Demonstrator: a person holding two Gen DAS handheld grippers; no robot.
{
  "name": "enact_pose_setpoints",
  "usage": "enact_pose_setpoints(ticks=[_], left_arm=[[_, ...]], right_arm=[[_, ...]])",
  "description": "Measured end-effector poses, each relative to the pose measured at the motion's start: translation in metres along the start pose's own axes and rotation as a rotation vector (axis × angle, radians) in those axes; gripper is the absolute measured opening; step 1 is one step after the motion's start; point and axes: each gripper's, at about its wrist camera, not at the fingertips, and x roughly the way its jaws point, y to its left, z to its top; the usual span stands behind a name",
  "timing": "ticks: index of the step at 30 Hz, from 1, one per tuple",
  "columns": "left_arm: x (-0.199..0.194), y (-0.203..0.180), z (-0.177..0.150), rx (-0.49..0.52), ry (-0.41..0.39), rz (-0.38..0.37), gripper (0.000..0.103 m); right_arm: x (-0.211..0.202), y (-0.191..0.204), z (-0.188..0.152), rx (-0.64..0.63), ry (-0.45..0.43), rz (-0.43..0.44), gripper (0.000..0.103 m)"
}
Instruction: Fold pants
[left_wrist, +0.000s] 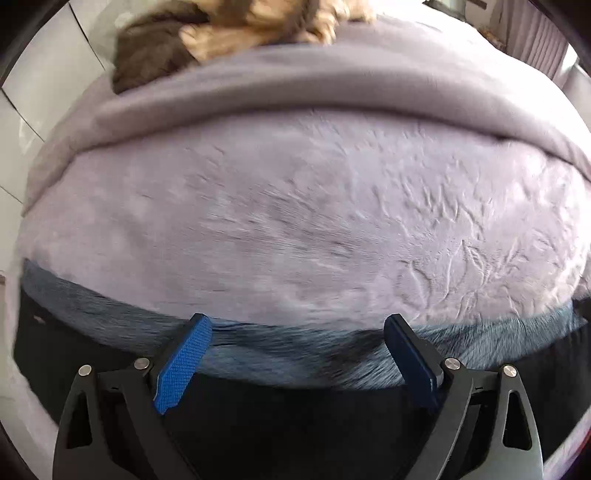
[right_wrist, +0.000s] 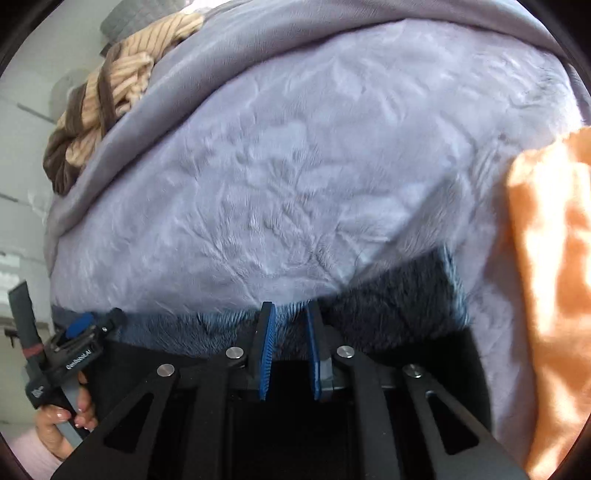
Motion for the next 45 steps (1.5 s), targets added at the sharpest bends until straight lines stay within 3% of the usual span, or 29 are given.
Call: enact_pose_setpoints(ticks=[3,9,12,16,20,22,27,31,32,33,36,38,41,44,45], left_arm=[[-0.019,0.029,-0.019,0.016,0.001,0.033,0.095],[-0.026,0.11,-0.092,-0.095,0.105,0.097,0.095],[-0.027,0.133,-0.115,-0.148,0.152,0.109,0.095],[-0.036,0.158,-0.128,-0.182,0.167,0.156,0.095],[-0.044,0.184,-0.127,-0.223,0.137,0.179,0.095],[-0.044,0.209,-0.123,-0.218,0.135,0.189,0.095],[-0.038,0.241,-0.122,-0.16,0.115,0.18,0.095],[-0.016,0.265,-0.126,-0.107,0.125,0.164,0.095],[-0.007,0.271,-0.129,-0.1,0.144,0.163,0.095],[0.008,0.281,-0.135,-0.1,0.176,0.136,0.097],[0.01,0.298,-0.139,-0.106,0.176,0.073,0.098],[0.0,0.305,-0.137,-0.075,0.16,0.075,0.098],[-0.019,0.328,-0.129,-0.097,0.092,0.023,0.098],[-0.026,0.362,-0.113,-0.149,0.029,0.028,0.098],[-0.024,0.377,-0.107,-0.174,0.018,0.032,0.098]], right_arm=[[-0.041,-0.006,-0.022,0.023,-0.016,0.092,0.042],[-0.065,-0.062,-0.106,0.31,0.052,0.192,0.042],[-0.059,-0.055,-0.118,0.32,0.056,0.217,0.042],[-0.05,-0.008,-0.125,0.178,0.101,0.279,0.042],[-0.012,0.069,-0.143,0.086,0.231,0.463,0.042],[0.013,0.111,-0.16,0.047,0.305,0.514,0.042],[0.075,0.195,-0.197,0.07,0.396,0.636,0.042],[0.114,0.225,-0.21,0.186,0.359,0.612,0.042],[0.117,0.226,-0.214,0.225,0.32,0.6,0.029],[0.117,0.225,-0.218,0.248,0.288,0.57,0.009],[0.121,0.213,-0.244,0.359,0.303,0.48,0.008],[0.109,0.213,-0.25,0.344,0.329,0.439,0.01],[0.087,0.243,-0.237,0.174,0.349,0.358,0.017],[0.066,0.3,-0.199,-0.045,0.273,0.327,0.041],[0.065,0.321,-0.185,-0.107,0.251,0.328,0.042]])
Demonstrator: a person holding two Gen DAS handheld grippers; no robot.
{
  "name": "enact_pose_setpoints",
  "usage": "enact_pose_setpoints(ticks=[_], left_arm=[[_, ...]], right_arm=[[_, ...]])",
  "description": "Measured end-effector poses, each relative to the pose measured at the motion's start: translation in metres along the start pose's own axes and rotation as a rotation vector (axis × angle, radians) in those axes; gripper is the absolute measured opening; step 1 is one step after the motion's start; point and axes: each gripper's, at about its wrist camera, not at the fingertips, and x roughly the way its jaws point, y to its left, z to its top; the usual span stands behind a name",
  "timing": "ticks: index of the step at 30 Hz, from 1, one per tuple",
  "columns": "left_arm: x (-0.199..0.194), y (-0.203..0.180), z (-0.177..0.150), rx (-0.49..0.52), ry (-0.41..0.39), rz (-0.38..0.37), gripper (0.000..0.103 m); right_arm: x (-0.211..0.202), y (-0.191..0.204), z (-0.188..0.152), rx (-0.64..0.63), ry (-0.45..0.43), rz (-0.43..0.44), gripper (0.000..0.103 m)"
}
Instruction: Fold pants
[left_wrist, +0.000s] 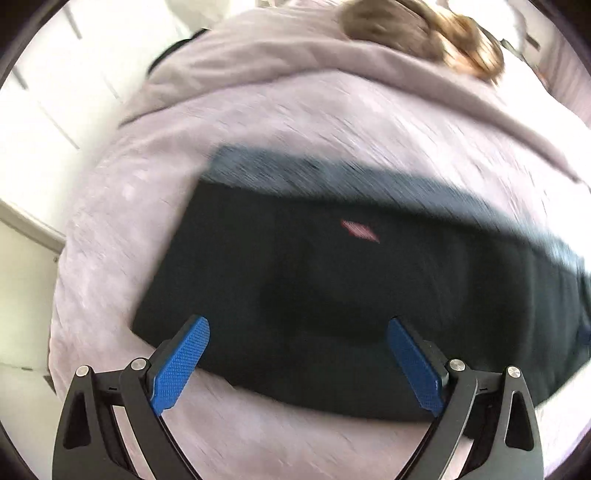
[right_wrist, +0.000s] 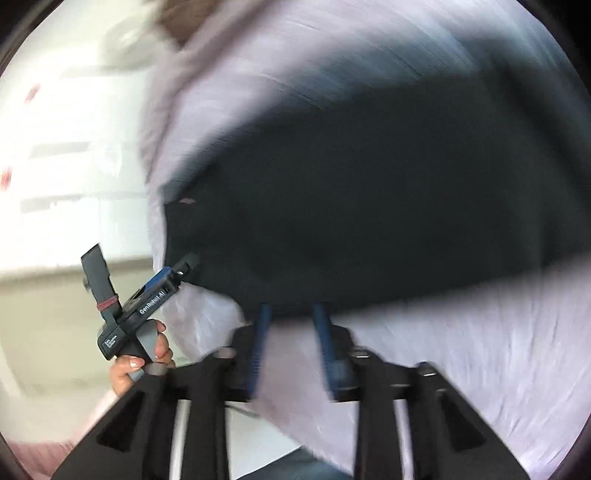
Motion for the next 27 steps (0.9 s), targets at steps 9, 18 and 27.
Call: enact_pose_setpoints(ticks=[9,18,27], left_arm=[[0.053,0.07,0.0,-0.16,0.046,0.005,0.103],[0.054,0.081,0.009,-0.128,0.059,0.007,0.103],[0.029,0.063,0.006,-0.135,0.103,0.021,0.103]], right_arm=[[0.134,0.14,0.121,-0.382,0.153,-0.067,0.039],[0.188,0.124,0.138,-0.282,0.122,-0.223,0.036],[0.086,0.098,0.085,-0.299,0.087,-0.266,0.071]])
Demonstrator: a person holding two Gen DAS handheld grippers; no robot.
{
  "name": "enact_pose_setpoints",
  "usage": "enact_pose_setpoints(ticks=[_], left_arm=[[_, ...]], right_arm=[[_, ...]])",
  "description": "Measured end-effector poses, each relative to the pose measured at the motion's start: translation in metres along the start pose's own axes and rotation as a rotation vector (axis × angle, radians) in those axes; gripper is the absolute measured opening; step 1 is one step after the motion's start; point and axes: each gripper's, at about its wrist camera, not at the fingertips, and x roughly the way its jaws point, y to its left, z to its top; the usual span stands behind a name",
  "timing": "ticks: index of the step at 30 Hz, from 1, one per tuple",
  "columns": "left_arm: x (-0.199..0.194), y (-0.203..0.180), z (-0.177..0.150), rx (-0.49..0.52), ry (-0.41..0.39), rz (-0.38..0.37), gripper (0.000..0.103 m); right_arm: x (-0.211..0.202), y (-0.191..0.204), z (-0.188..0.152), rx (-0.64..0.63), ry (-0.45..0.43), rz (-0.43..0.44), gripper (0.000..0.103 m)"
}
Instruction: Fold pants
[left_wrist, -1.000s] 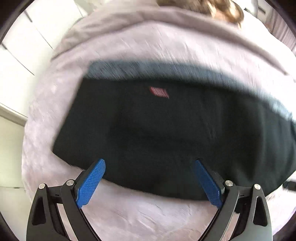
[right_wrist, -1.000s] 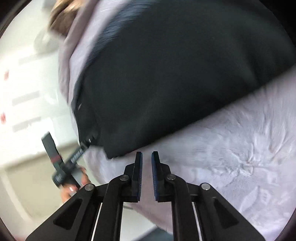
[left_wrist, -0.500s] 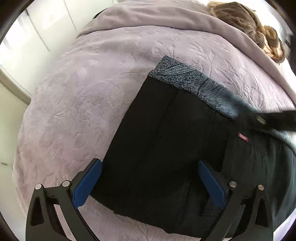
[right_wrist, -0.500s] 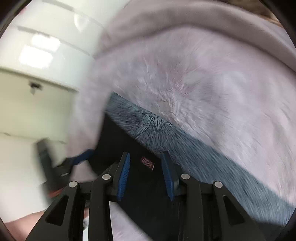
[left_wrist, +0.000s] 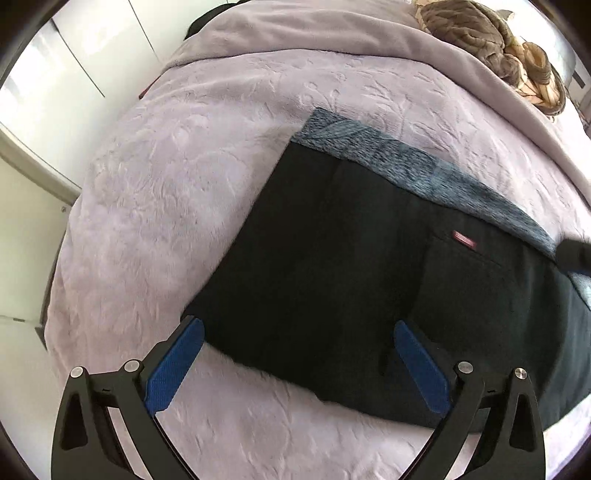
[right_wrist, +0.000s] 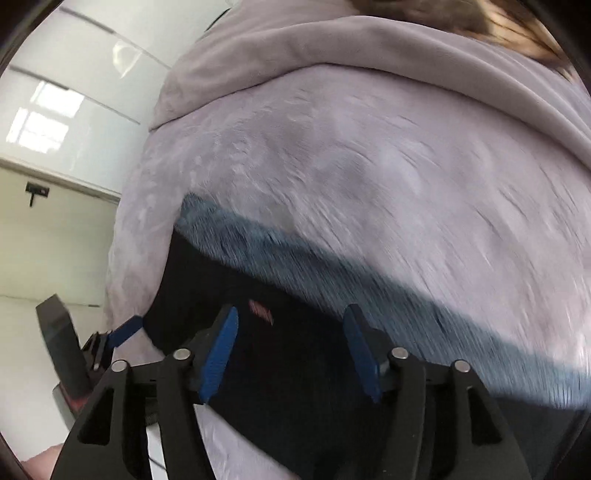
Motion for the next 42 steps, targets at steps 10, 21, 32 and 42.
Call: enact_pose_setpoints(ticks=[10,21,32,42], left_arm=[[-0.042,-0.054,-0.043,0.111,0.041,-0.036,0.103],[-0.084,-0.133,-0.098,0.297,0.072,-0.103,0.103],[-0.104,-0.211,-0.125,0.415,0.103,-0.109,0.103],[-0.101,-0.308,-0.125,0.507,0.115,-0.097,0.103]], right_arm=[[-0.038,-0.017,-0.082,0.132,0.014,-0.062,0.079],[-0.074,-0.049,-0.163,0.303,-0.057,-0.117,0.08],[-0.112,-0.108,-0.224,0.509,-0.13,-0.125,0.08],[-0.16,-0.201,-0.258,0.625,-0.198,-0.125,0.08]])
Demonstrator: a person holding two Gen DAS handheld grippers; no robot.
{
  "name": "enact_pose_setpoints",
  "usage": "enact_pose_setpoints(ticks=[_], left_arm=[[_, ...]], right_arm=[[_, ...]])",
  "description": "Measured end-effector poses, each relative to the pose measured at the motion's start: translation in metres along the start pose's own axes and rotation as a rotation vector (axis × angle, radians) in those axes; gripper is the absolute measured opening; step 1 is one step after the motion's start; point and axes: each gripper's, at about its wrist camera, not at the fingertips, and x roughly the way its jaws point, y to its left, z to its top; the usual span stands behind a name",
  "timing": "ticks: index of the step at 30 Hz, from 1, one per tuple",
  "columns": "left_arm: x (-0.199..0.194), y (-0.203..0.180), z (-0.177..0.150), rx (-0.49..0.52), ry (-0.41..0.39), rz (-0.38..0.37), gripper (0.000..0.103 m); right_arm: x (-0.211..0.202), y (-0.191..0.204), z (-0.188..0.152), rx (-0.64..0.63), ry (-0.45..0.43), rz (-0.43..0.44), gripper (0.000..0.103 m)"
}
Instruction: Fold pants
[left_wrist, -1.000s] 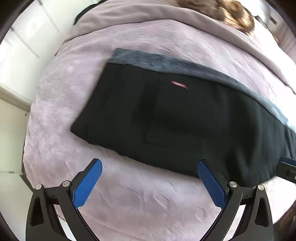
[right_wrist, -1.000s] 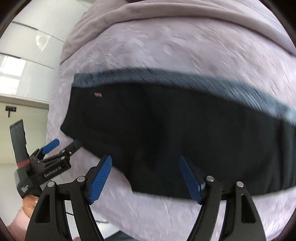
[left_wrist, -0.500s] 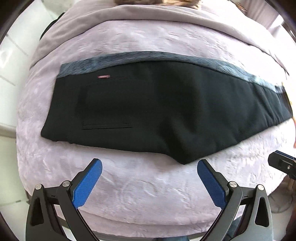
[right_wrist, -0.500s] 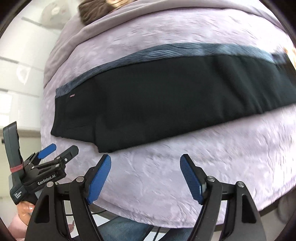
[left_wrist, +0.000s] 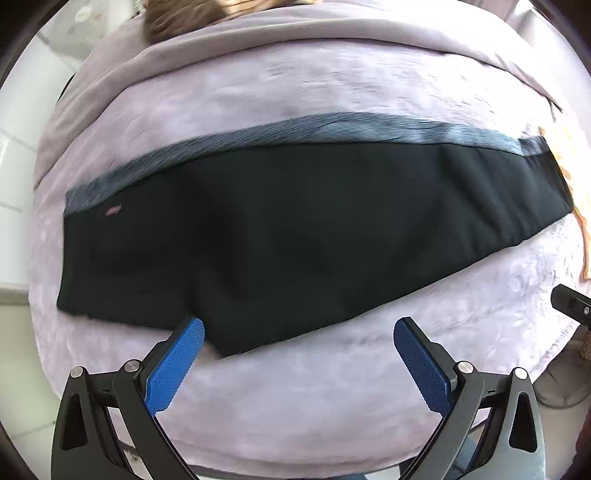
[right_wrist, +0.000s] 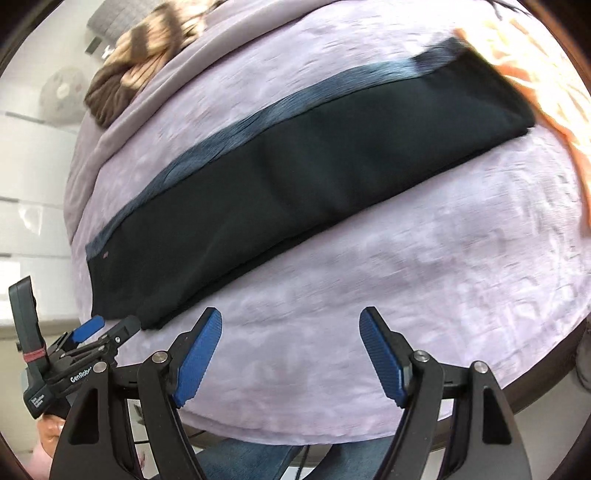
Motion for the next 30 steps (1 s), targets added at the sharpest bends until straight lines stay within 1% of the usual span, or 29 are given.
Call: enact_pose_setpoints(ticks=[5,10,13,16,17,19,20,21,22,23,26,28,29,30], left_arm=[[0.008,-0.053,0.025,0.047,0.007,0.02,0.103],[0.028,-0.079,0.051,0.041,0.019,0.063,0.103],[0.041,-0.086,0.066,0.006,0.014,0.078,0.103],[0.057,-0.09,0.076,-0.026,0.014,0.096,0.103],[0.062,-0.092,0.077,-0.033,0.018,0.1,0.103],[0.073,-0.094,0.079,-0.045,0.039,0.102,0.103],[0.076,-0.094,0.08,-0.05,0.043,0.102,0.103],[0.076,-0.094,0.08,-0.054,0.038,0.1,0.103],[0.077,-0.094,0.08,-0.051,0.032,0.1,0.103],[0.077,-0.094,0.08,-0.046,0.029,0.101,0.103],[0.083,-0.093,0.079,-0.042,0.031,0.096,0.103],[0.086,-0.092,0.078,-0.053,0.037,0.091,0.103],[0.086,-0.091,0.078,-0.054,0.037,0.092,0.103],[0.087,-0.091,0.078,-0.051,0.035,0.096,0.103]], right_arm=[[-0.01,-0.048,0.018,0.048,-0.018,0.012,0.08],[-0.01,-0.101,0.046,0.119,-0.039,0.019,0.08],[-0.007,-0.136,0.069,0.206,-0.074,0.064,0.08],[0.0,-0.171,0.093,0.334,-0.129,0.135,0.08],[0.004,-0.181,0.1,0.376,-0.144,0.158,0.078],[0.015,-0.196,0.111,0.444,-0.15,0.195,0.055],[0.019,-0.201,0.114,0.467,-0.142,0.197,0.023],[0.02,-0.203,0.116,0.483,-0.134,0.201,0.02],[0.018,-0.203,0.119,0.48,-0.143,0.224,0.019],[0.011,-0.2,0.122,0.442,-0.16,0.23,0.018],[0.005,-0.187,0.123,0.327,-0.169,0.178,0.018],[0.016,-0.195,0.129,0.332,-0.132,0.159,0.018],[0.023,-0.204,0.129,0.364,-0.115,0.172,0.019],[0.026,-0.208,0.127,0.395,-0.112,0.193,0.023]])
